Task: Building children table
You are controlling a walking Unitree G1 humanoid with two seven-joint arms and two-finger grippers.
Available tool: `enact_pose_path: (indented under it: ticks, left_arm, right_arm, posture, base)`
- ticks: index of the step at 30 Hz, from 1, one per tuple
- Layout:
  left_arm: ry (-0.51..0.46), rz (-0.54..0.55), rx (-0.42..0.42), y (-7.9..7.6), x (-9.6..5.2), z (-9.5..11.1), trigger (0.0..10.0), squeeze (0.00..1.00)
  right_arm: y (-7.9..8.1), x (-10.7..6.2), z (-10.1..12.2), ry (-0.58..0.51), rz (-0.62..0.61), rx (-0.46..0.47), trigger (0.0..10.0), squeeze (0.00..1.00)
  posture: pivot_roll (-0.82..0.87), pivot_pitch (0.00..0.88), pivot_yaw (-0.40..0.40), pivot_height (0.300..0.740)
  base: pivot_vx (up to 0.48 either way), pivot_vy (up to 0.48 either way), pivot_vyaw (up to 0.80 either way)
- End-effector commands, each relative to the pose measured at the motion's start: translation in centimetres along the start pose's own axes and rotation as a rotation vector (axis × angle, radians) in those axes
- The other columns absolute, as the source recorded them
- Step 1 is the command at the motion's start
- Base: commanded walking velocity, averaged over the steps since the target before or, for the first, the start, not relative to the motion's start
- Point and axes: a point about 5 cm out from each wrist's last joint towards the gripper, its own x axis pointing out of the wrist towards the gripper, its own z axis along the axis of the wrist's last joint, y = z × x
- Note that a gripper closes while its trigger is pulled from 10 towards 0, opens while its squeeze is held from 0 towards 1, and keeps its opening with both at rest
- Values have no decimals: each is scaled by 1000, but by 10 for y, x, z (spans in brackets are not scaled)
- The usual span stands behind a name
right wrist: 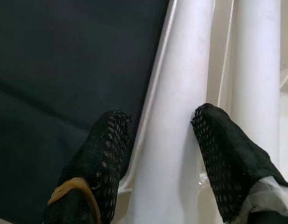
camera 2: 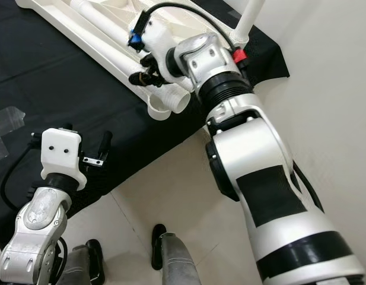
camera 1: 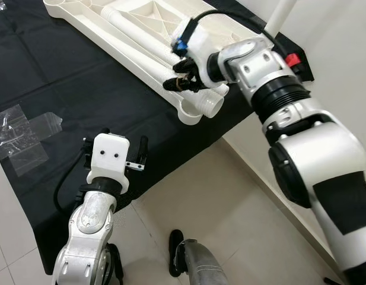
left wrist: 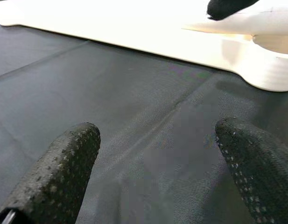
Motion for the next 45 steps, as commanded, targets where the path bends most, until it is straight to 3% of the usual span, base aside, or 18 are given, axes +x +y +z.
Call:
enact_pose_path:
  ticks: [1,11,12,14,15,16,17,24,25,40,41,45]
  left_arm:
    - [14,-15,-8,-6,-2,-4,10000,0]
    - [19,-14,-13,-7,-5,-5,10000,0]
    - [21,-11,-13,-7,-5,-5,10000,0]
    - [22,-10,-12,-7,-5,-6,10000,0]
    - [23,-8,-12,-6,-5,-6,10000,0]
    - [23,-8,-12,-6,-5,-6,10000,0]
    - [24,-6,-12,-6,-6,-6,10000,0]
    - [25,-5,-15,-7,-6,-6,10000,0]
    - [25,-5,-15,-7,-6,-6,10000,0]
    - [12,18,3,0,-3,-3,10000,0]
    - [12,18,4,0,-3,-3,10000,0]
    - [5,18,7,1,-1,-2,10000,0]
  right_arm:
    - [4,6,-8,66,-6,-5,10000,0]
    - [7,12,-21,113,-58,53,10000,0]
    - [8,14,-25,120,-61,68,10000,1000]
    - [8,15,-27,124,-65,77,10000,1000]
    - [9,16,-28,130,-72,80,10000,820]
    - [9,16,-28,130,-72,80,10000,820]
    - [10,16,-29,140,-73,71,10000,0]
    - [13,19,-38,202,-53,30,10000,0]
    - [14,19,-39,211,-50,23,0,0]
    - [14,21,-37,163,-73,73,0,0]
    - [14,21,-34,141,-71,83,0,0]
    - [4,9,11,-154,-78,208,0,0]
  posture:
    - [-87,237,-169,740]
    - [-91,250,-178,740]
    - [-91,251,-179,740]
    - [-92,253,-180,740]
    - [-90,252,-182,740]
    - [-90,252,-182,740]
    - [-90,252,-182,740]
    - [-97,257,-178,740]
    - [-97,257,-178,740]
    - [-87,268,-182,740]
    - [-87,268,-182,740]
    - [-64,257,-181,740]
  base:
    - [0,0,0]
    - [0,0,0]
    - [0,0,0]
    - [0,0,0]
    - [0,0,0]
    - [0,0,0]
    - [0,0,0]
    - [0,0,0]
    - [0,0,0]
    - [0,0,0]
    - [0,0,0]
    - [0,0,0]
